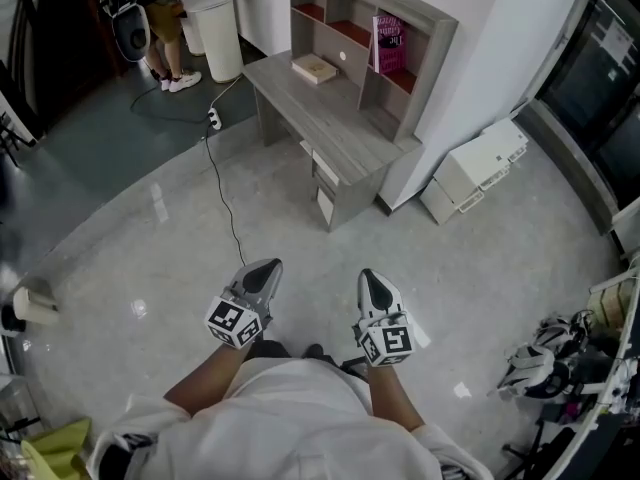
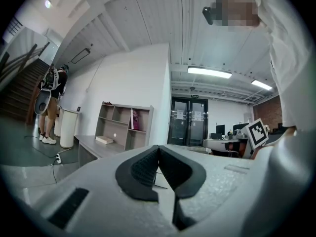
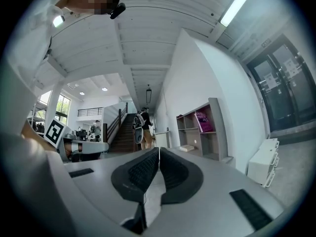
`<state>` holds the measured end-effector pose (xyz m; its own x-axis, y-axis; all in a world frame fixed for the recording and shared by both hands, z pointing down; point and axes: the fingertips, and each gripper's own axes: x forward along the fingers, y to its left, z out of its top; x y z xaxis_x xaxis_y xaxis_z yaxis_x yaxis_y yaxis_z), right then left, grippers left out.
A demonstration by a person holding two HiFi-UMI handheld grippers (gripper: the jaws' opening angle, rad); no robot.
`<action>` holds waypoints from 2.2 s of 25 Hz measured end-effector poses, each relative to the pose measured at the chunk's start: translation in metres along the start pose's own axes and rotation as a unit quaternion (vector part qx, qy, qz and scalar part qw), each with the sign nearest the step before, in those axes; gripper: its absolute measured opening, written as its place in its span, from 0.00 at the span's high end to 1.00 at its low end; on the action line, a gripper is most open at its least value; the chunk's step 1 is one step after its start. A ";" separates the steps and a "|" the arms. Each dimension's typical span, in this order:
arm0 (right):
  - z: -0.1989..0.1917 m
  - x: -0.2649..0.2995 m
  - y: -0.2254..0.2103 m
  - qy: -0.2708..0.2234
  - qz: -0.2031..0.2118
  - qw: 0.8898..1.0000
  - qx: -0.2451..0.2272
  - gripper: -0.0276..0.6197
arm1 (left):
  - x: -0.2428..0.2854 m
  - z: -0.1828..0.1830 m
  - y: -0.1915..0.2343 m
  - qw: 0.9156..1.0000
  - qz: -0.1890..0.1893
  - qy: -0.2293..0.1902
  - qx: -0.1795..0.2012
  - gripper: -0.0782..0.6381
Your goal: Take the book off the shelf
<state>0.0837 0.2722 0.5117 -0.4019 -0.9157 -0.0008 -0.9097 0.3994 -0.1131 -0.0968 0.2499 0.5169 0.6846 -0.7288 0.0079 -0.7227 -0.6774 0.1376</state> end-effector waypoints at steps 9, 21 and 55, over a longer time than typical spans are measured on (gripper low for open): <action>-0.013 0.009 -0.013 0.018 -0.006 1.000 0.019 0.93 | 0.001 -0.007 0.003 1.000 -0.002 0.018 -0.008 0.87; -0.020 0.065 -0.034 0.042 -0.006 0.999 0.006 0.93 | 0.045 -0.025 0.056 0.999 0.007 0.014 -0.043 0.87; 0.057 0.284 -0.087 0.033 -0.062 0.994 -0.082 0.93 | 0.205 0.034 0.253 0.990 -0.049 -0.083 -0.102 0.87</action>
<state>0.0547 -0.0252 0.4645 -0.2873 -0.9554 0.0685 -0.9550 0.2912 0.0557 -0.1427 -0.0738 0.5193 0.7131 -0.6790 -0.1748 -0.6084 -0.7231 0.3270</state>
